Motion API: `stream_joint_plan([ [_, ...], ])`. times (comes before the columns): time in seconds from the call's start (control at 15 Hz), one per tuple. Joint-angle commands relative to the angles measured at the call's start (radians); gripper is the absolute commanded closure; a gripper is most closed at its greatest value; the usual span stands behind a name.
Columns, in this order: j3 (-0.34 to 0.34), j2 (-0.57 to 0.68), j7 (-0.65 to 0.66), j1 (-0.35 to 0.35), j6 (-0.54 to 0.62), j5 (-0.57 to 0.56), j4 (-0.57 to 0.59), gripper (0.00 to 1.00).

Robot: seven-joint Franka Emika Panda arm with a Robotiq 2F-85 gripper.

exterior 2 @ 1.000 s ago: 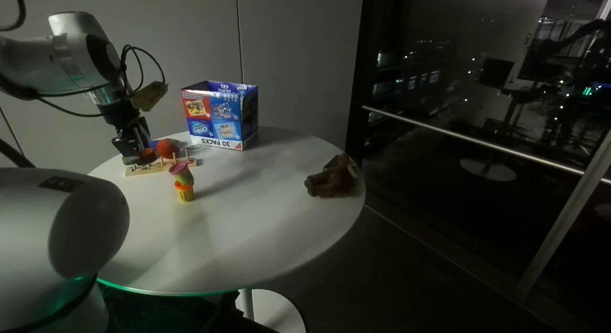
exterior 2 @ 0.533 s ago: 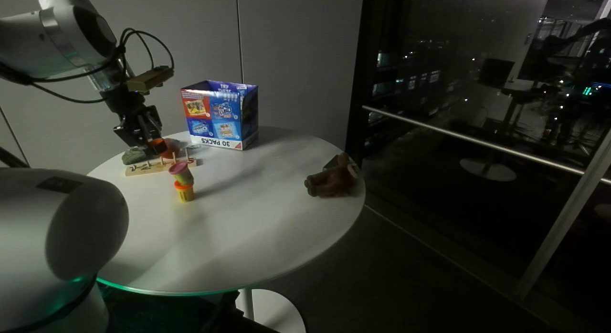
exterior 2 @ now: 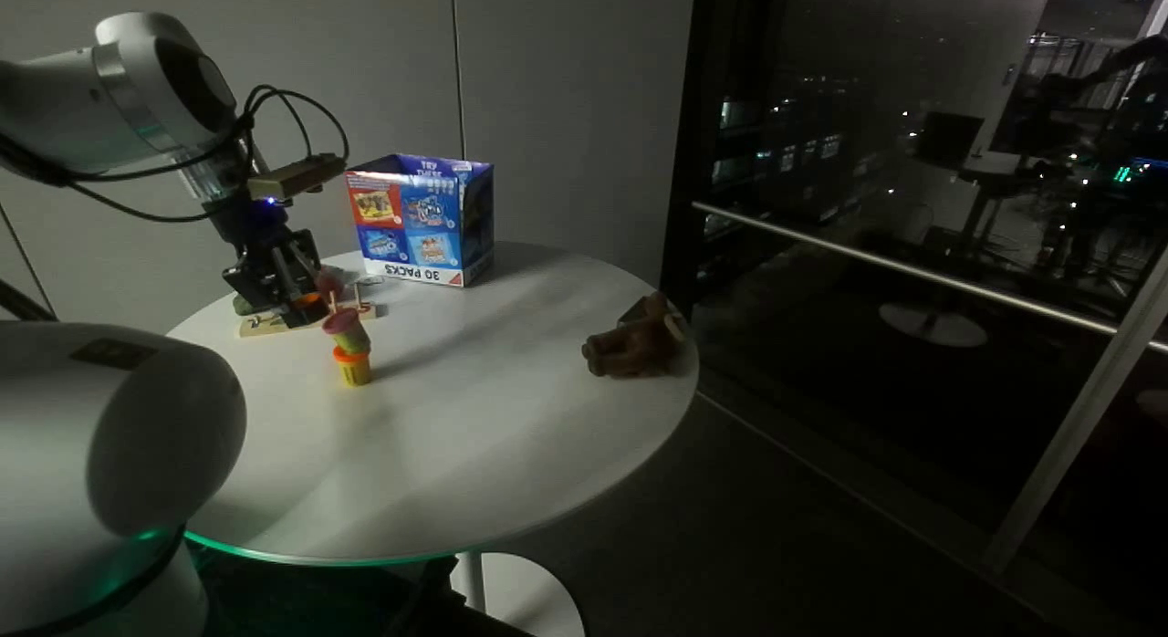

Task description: Stack the yellow containers together then put the black masking tape on top of the containers.

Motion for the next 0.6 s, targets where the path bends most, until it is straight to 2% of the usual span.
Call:
stream_joint_plan([
  [0.0,-0.009,-0.008,0.019,0.011,0.047,-0.024,-0.028,0.75],
  [0.53,0.003,-0.022,0.068,-0.001,0.111,-0.107,-0.060,0.74],
])
